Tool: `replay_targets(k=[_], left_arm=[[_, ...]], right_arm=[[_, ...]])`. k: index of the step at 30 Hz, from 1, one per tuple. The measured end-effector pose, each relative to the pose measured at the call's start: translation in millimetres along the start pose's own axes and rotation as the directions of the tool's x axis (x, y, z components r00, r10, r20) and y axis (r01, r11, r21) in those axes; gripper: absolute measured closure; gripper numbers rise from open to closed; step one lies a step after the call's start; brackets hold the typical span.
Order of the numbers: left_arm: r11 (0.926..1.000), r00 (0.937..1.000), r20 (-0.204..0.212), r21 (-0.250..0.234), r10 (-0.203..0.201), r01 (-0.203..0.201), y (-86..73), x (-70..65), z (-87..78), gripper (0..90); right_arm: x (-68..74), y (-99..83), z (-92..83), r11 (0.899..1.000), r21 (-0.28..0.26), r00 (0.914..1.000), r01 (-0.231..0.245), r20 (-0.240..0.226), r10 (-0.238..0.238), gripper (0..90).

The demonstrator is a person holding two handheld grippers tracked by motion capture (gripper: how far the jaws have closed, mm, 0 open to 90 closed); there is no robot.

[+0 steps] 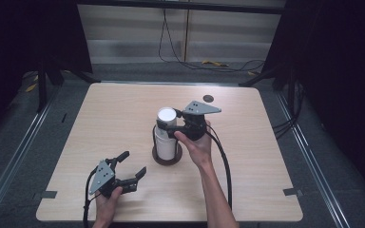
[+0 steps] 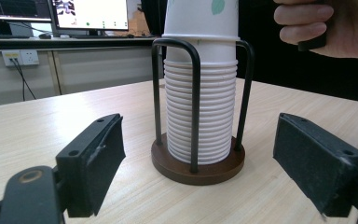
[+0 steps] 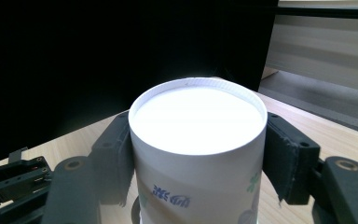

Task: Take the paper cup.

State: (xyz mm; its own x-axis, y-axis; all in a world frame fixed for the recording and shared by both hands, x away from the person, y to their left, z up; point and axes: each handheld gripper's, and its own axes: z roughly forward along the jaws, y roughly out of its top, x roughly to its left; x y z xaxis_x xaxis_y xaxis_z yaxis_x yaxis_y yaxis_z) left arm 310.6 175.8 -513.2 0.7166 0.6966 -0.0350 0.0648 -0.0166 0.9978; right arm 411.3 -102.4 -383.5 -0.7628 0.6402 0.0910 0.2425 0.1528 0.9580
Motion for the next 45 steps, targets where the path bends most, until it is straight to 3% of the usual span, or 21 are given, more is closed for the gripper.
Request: replay_targets(k=[17, 26, 35, 40, 45], left_arm=[[1.0, 1.0, 0.006, -0.009, 0.003, -0.003, -0.5, -0.7, -0.3, 16.0], [0.9999, 1.0, 0.007, -0.011, 0.004, -0.004, -0.6, -0.4, -0.5, 16.0], [0.9999, 1.0, 0.004, -0.01, 0.005, -0.005, -0.5, -0.8, -0.4, 16.5], [0.9999, 1.0, 0.0, -0.012, -0.01, 0.01, -0.6, -0.1, -0.3, 16.4], [0.9999, 1.0, 0.001, -0.013, -0.008, 0.008, -0.6, -0.2, -0.5, 16.5]], right_arm=[[-1.9, 13.3, -12.2, 0.996, -0.081, 0.9992, -0.027, -0.032, 0.025, 34.6], [-2.9, 20.2, -21.6, 0.989, -0.139, 0.9978, -0.052, -0.048, 0.046, 34.8], [-1.2, 23.8, -31.6, 0.982, -0.178, 0.9979, -0.061, -0.033, 0.055, 34.8], [-6.5, 25.0, -40.4, 0.974, -0.212, 0.9965, -0.082, -0.028, 0.078, 35.0], [-10.0, 25.6, -46.8, 0.972, -0.218, 0.9963, -0.085, -0.013, 0.085, 35.0]])
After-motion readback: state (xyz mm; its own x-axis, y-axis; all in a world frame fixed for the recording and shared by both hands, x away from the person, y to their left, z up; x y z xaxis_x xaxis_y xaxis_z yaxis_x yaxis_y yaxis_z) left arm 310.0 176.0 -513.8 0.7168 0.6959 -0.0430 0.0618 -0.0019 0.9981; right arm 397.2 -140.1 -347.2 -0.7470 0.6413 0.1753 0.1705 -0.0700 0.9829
